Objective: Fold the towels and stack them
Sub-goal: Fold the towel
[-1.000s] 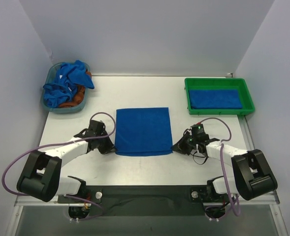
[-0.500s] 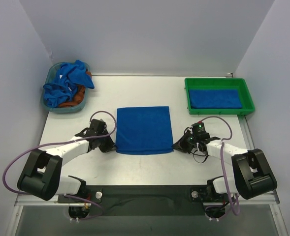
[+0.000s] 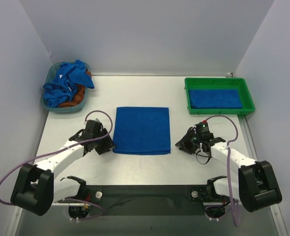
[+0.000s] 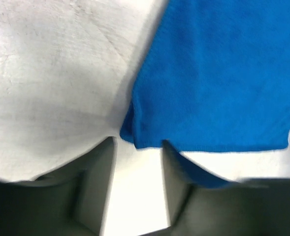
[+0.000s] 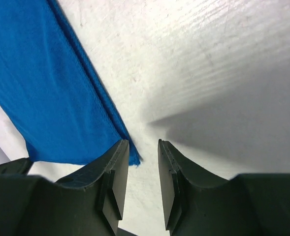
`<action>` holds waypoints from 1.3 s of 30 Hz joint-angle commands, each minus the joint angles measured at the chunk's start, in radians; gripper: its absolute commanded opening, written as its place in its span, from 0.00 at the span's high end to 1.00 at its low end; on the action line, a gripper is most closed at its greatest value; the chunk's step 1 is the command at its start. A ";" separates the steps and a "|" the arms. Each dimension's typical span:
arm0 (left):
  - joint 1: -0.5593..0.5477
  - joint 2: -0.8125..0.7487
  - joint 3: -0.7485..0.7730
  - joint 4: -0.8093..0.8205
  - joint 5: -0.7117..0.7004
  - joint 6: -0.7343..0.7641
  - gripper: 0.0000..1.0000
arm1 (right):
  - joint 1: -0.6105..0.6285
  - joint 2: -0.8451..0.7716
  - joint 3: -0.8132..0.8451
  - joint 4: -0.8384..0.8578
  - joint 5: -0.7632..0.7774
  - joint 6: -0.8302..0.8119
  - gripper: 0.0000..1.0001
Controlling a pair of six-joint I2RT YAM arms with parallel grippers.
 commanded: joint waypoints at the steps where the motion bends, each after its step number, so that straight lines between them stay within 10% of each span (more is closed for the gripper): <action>1: -0.008 -0.124 0.003 -0.068 -0.013 0.005 0.41 | 0.023 -0.105 0.036 -0.126 0.059 -0.043 0.69; 12: -0.037 -0.106 0.192 -0.145 -0.038 0.046 0.46 | 0.198 -0.032 0.263 -0.177 0.122 -0.050 0.76; 26: -0.048 0.009 0.077 -0.082 -0.090 0.062 0.39 | 0.205 0.037 0.096 -0.097 0.154 0.047 0.71; 39: -0.048 0.107 0.109 -0.050 -0.091 0.083 0.53 | 0.207 0.088 0.105 -0.036 0.127 0.061 0.76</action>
